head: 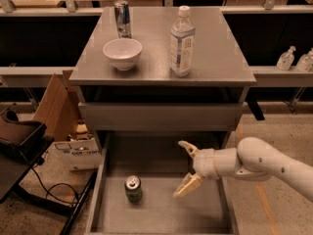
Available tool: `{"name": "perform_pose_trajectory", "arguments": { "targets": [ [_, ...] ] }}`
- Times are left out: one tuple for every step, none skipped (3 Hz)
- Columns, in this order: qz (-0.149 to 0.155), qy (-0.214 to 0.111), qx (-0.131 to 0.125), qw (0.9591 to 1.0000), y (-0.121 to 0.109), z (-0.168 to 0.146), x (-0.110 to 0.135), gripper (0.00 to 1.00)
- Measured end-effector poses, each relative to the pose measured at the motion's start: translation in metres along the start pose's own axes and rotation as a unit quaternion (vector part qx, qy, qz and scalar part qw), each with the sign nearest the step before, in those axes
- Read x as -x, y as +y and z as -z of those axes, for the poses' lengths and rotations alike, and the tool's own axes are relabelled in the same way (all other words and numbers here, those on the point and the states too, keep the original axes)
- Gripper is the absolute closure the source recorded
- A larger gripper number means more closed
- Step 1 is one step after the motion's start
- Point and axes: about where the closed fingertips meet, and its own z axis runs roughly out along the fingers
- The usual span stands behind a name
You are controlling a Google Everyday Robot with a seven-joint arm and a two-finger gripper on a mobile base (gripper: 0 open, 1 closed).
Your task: Pick green can from middle drawer and place on counter
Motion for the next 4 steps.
{"name": "perform_pose_trajectory", "arguments": {
  "targets": [
    [-0.015,-0.021,0.005,0.9996,0.016,-0.055,-0.022,0.00],
    [-0.030,-0.042,-0.002,0.9987,0.022,-0.120,-0.045,0.00],
    [-0.034,-0.051,-0.007,0.9981,0.020,-0.153,-0.053,0.00],
    [-0.039,-0.062,0.004,0.9973,0.032,-0.183,-0.054,0.00]
  ]
}}
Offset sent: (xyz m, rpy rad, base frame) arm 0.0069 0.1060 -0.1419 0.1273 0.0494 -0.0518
